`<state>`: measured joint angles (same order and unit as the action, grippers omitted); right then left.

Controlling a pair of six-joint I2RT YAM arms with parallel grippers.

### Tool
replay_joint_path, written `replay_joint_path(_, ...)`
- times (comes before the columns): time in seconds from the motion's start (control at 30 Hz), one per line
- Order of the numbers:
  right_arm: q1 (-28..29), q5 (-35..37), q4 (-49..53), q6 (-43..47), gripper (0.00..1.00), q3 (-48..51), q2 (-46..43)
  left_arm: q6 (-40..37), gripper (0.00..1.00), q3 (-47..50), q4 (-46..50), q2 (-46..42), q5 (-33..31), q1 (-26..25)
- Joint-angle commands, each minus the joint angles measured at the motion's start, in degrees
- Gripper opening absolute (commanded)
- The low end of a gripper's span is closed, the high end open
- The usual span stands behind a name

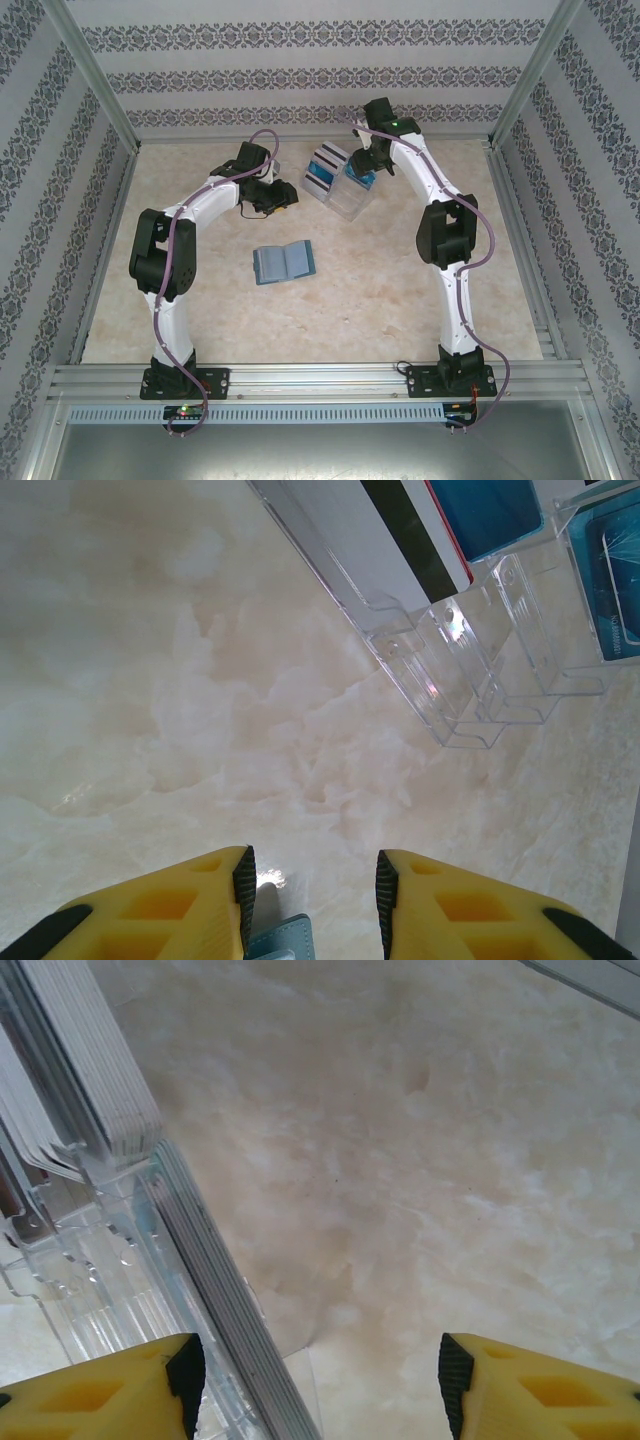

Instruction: Put the credit cards into the card holder

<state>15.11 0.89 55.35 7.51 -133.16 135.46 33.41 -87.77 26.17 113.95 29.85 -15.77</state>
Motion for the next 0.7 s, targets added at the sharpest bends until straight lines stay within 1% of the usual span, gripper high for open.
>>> replay_joint_path(0.0,0.3,-2.3,1.6,1.0,0.68,-1.4,-1.2,0.4,0.39,-0.3,-0.6,-0.4,0.8,-0.6)
replay_joint_path(0.1,1.1,-2.4,2.1,1.8,0.70,-1.3,-0.2,0.4,0.39,-0.6,-0.6,-0.3,0.9,-0.7)
replay_joint_path(0.4,0.7,-0.6,2.4,1.9,0.67,-1.7,2.0,0.3,0.39,-0.7,-0.2,-0.2,0.9,-0.8)
replay_joint_path(0.67,0.5,0.6,2.2,1.6,0.65,-2.0,1.8,0.3,0.39,-0.7,-0.2,-0.1,1.0,-0.8)
